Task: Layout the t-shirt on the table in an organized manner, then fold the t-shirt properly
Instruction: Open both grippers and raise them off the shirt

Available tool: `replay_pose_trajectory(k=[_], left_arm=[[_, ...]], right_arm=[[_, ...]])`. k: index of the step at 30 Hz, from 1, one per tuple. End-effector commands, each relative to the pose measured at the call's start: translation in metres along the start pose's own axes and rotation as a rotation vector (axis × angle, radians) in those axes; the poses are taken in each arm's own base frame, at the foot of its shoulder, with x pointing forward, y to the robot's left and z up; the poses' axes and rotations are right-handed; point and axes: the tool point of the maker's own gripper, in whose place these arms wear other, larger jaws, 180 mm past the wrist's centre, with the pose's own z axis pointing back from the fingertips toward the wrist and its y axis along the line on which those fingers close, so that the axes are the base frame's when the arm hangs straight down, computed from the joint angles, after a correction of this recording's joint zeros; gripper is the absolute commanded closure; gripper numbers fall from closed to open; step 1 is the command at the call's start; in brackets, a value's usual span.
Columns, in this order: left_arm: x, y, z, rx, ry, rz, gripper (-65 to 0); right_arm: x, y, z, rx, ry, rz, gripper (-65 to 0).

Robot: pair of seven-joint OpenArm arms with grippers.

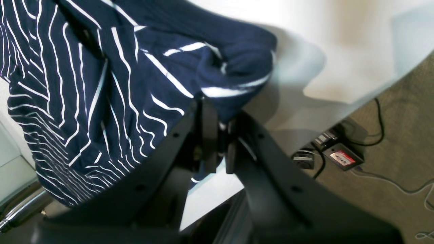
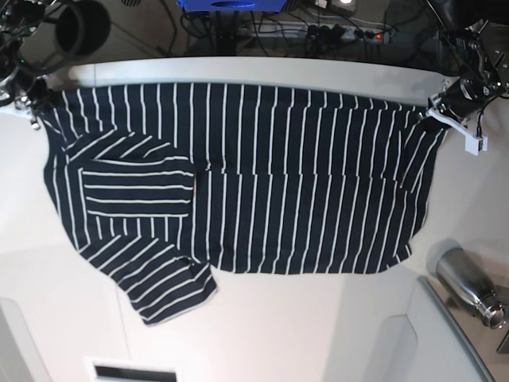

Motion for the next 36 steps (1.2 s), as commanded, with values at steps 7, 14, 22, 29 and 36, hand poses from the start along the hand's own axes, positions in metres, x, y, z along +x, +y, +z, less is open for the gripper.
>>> replay_pose_trajectory(k=[7,14,22,29,36], left_arm=[[0.007,0.012,0.009,0.024,-0.029,-0.015,0.0],[0.007,0.012,0.009,0.024,-0.029,-0.014,0.0],[0.004,0.012,0.009,0.024,-0.019,-0.019,0.0],[-0.002,0.014,0.011,0.035,-0.006,-0.019,0.0],[0.014,0.029,0.030,0.158,-0.059,0.010,-16.9]], right_arm=[[0.012,-0.006,0.007,-0.013,-0.041,0.016,-0.2],[0.011,-0.006,0.007,-0.015,-0.039,0.016,-0.2],[0.006,-0.006,0.006,-0.011,-0.032,0.007,-0.9],[-0.005,-0.002,0.003,0.000,-0.022,-0.016,-27.0],[0.004,0.009,0.010,0.021,-0.077,-0.003,-29.7]])
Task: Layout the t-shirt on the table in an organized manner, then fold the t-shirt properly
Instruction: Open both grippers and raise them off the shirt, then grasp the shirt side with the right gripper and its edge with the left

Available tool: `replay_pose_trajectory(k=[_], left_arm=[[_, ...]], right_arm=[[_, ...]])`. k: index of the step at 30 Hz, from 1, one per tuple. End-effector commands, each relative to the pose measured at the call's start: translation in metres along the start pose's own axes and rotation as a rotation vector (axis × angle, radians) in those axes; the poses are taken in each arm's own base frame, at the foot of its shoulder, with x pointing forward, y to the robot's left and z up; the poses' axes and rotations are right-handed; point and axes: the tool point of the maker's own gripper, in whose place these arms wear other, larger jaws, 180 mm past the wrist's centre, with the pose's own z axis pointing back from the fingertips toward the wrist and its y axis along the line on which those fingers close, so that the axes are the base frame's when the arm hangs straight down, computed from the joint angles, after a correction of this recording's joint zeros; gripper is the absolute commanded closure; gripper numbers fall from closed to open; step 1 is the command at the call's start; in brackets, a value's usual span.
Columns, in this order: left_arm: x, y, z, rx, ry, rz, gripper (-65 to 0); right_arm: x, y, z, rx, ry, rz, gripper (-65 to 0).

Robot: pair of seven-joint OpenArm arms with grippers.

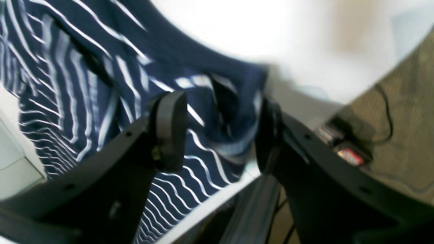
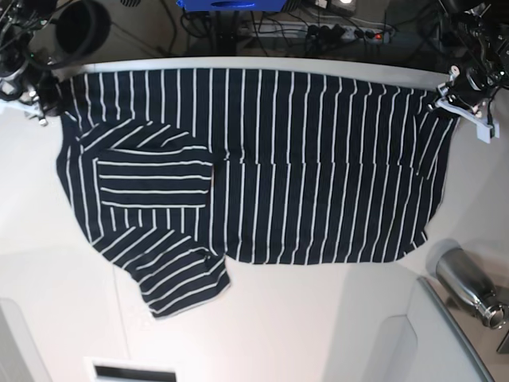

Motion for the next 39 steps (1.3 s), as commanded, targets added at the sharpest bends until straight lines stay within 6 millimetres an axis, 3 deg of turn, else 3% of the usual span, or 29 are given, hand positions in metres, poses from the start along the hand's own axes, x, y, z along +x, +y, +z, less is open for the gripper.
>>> replay_pose_trajectory(k=[1,4,7,11,15,18,21,24,26,27,28,30,31,33,34,36,39], left_arm=[[0.018,0.003,0.006,0.008,-0.051,-0.012,-21.9],[0.019,0.005,0.007,0.011,-0.052,-0.012,-36.0],[0.020,0.004,0.007,0.010,-0.054,-0.016,-43.3],[0.021,0.010,0.008,0.028,-0.058,0.002,-44.3],[0.036,0.040,0.022,0.112,-0.110,0.077,-44.6],[0.055,0.054,0.032,0.141,-0.147,0.062,-44.4],[0.081,0.061,0.038,0.154,-0.189,0.040,-44.3],[0.100,0.061,0.042,0.152,-0.225,0.031,-43.9],[0.112,0.053,0.041,0.139,-0.251,0.026,-42.5],[0.119,0.048,0.042,0.130,-0.270,0.023,-37.7],[0.125,0.041,0.040,0.114,-0.284,0.025,-29.0],[0.135,0.017,0.030,0.068,-0.293,0.001,-3.1],[0.139,0.007,0.026,0.050,-0.291,-0.012,0.0],[0.144,-0.016,0.016,0.007,-0.283,-0.052,0.0],[0.145,-0.031,0.010,-0.020,-0.272,-0.086,0.0],[0.145,-0.062,-0.001,-0.074,-0.261,-0.134,0.0],[0.153,-0.091,-0.012,-0.127,-0.306,-0.139,0.0]], right_arm=[[0.015,0.006,0.006,0.015,-0.046,0.019,-29.9],[0.017,0.008,0.008,0.018,-0.052,0.027,-30.0],[0.019,0.006,0.010,0.013,-0.060,0.030,-30.0],[0.037,-0.006,0.015,-0.035,-0.128,-0.028,-30.0],[0.067,-0.014,0.024,-0.069,-0.231,-0.031,-30.0],[0.083,-0.011,0.029,-0.064,-0.265,-0.014,-30.0],[0.099,0.009,0.029,-0.023,-0.286,0.012,-30.0],[0.085,0.059,0.015,0.090,-0.205,0.217,-29.4],[0.064,0.097,0.005,0.184,-0.142,0.386,-29.1],[0.053,0.115,0.001,0.230,-0.118,0.455,-29.1],[0.042,0.129,-0.003,0.264,-0.097,0.501,-28.8],[0.024,0.155,-0.009,0.316,-0.058,0.559,-22.2],[0.015,0.167,-0.011,0.339,-0.038,0.585,-16.7],[-0.009,0.193,-0.016,0.391,0.006,0.640,-2.7],[-0.019,0.202,-0.017,0.411,0.024,0.665,0.0],[-0.037,0.221,-0.021,0.447,0.063,0.716,-2.0],[-0.067,0.242,-0.036,0.472,0.152,0.788,-0.8]])
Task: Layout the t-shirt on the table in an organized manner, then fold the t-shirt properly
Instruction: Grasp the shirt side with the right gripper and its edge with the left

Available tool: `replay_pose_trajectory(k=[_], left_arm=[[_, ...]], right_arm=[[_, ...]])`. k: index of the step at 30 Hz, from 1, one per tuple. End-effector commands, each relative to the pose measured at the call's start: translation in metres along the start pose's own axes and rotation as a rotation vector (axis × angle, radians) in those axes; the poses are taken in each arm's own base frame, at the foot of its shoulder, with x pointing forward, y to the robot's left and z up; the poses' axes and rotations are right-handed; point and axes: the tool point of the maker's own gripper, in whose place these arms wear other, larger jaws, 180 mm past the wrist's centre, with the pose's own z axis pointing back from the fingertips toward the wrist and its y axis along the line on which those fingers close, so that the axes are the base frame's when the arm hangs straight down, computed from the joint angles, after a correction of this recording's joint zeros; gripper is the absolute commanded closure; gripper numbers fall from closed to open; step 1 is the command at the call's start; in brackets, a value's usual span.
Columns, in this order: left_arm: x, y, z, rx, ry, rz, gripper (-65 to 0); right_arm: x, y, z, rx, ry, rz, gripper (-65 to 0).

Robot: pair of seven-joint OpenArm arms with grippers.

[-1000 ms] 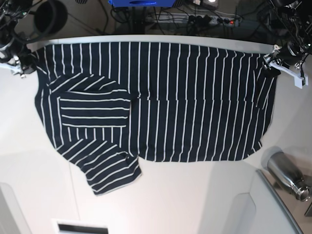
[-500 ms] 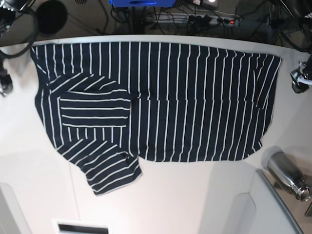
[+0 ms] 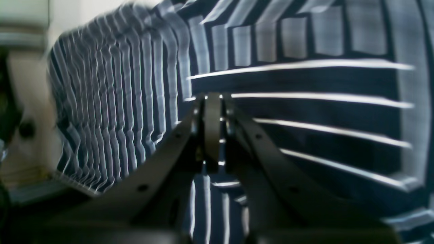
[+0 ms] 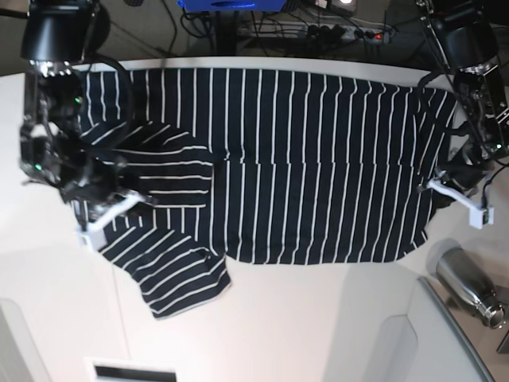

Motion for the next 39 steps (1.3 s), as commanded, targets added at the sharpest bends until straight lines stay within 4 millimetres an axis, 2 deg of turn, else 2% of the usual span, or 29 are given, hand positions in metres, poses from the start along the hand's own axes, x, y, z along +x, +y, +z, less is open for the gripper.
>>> replay_pose_trajectory(k=[1,5,9,13,16,19,21,24,25,26,29,31,33,34,37,39], left_arm=[[0.022,0.004,-0.002,0.018,-0.059,0.009,0.0],[0.011,-0.011,-0.027,0.002,-0.023,0.022,0.0],[-0.014,-0.019,-0.043,0.003,0.030,0.020,0.0],[-0.035,-0.035,-0.049,-0.010,0.090,-0.020,0.0],[-0.026,-0.022,-0.045,0.016,0.056,0.023,0.0],[-0.009,-0.008,-0.038,0.045,0.006,0.054,0.0],[0.004,-0.001,-0.034,0.059,-0.028,0.056,0.0],[0.019,0.010,-0.029,0.078,-0.048,0.027,0.0],[0.020,0.012,-0.028,0.082,-0.050,0.025,0.0],[0.021,0.013,-0.028,0.083,-0.052,0.025,0.0],[0.019,0.013,-0.027,0.083,-0.046,0.020,0.0],[0.014,0.010,-0.028,0.078,-0.038,0.022,0.0],[0.013,0.008,-0.029,0.074,-0.037,0.024,0.0],[0.011,0.004,-0.031,0.068,-0.034,0.030,0.0],[0.009,-0.002,-0.033,0.056,-0.034,0.039,0.0],[0.009,-0.003,-0.033,0.055,-0.034,0.040,0.0]], right_arm=[[0.012,0.007,-0.005,0.013,-0.012,0.028,-0.8],[0.000,0.035,-0.034,0.059,0.037,0.114,-0.8],[-0.018,0.069,-0.060,0.103,0.142,0.265,-0.8],[-0.034,0.079,-0.081,0.109,0.198,0.319,-0.8],[-0.038,0.086,-0.087,0.123,0.182,0.311,-0.8],[-0.028,0.084,-0.087,0.118,0.147,0.299,-0.8],[0.003,0.064,-0.081,0.072,0.050,0.219,-1.2],[0.042,0.012,-0.067,-0.064,-0.062,0.042,-1.7],[0.059,-0.010,-0.058,-0.112,-0.094,0.004,-2.3],[0.068,-0.032,-0.052,-0.155,-0.104,-0.029,-3.9],[0.073,-0.096,-0.041,-0.280,-0.087,-0.114,-11.0],[0.071,-0.124,-0.036,-0.338,-0.095,-0.137,-12.9],[0.079,-0.133,-0.029,-0.358,-0.145,-0.122,-13.2],[0.081,-0.134,-0.025,-0.360,-0.166,-0.109,-13.4],[0.106,-0.130,-0.010,-0.353,-0.254,-0.058,-13.5],[0.116,-0.137,-0.004,-0.368,-0.280,-0.058,-16.8]])
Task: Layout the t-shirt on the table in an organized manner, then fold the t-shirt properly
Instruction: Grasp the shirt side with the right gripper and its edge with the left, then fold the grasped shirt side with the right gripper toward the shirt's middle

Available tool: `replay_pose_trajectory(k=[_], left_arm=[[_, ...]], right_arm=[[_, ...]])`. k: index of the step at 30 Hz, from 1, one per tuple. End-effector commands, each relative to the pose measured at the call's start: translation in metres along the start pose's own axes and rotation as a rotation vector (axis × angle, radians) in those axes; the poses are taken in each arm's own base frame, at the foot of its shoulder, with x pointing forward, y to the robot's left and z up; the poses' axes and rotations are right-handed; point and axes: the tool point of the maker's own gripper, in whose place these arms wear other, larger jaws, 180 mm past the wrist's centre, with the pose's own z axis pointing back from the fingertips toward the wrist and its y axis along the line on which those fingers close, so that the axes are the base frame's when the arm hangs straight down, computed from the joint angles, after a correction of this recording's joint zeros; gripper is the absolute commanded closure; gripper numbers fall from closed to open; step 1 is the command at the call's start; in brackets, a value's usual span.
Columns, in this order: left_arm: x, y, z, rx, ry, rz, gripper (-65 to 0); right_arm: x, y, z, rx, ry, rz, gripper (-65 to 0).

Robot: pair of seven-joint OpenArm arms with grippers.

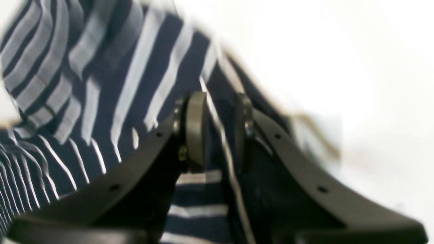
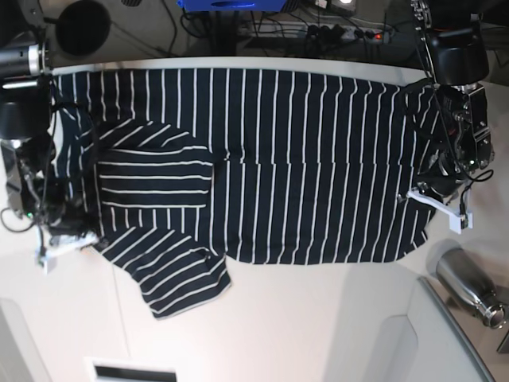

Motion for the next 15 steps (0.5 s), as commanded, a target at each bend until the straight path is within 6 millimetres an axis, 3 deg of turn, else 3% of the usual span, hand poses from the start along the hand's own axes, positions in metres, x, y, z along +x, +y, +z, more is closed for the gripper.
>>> replay_pose_trajectory(k=[1,4,5,10,15], left_arm=[[0.025,0.004,0.004,0.003,-0.063,-0.009,0.0],[0.023,0.005,0.004,0.004,-0.060,-0.009,0.0],[0.023,0.007,0.004,0.007,-0.058,-0.011,0.0],[0.015,0.016,0.008,0.024,-0.042,-0.022,0.0],[0.013,0.019,0.008,0.029,-0.035,-0.022,0.0]], right_arm=[[0.037,-0.004,0.004,-0.004,-0.071,-0.002,-21.3],[0.033,-0.025,-0.004,-0.060,-0.018,-0.034,-39.9],[0.029,-0.029,-0.006,-0.070,-0.005,-0.041,-42.5],[0.023,-0.014,-0.009,0.023,0.010,0.002,-40.4],[0.025,-0.008,-0.013,-0.019,0.018,0.153,-40.5]])
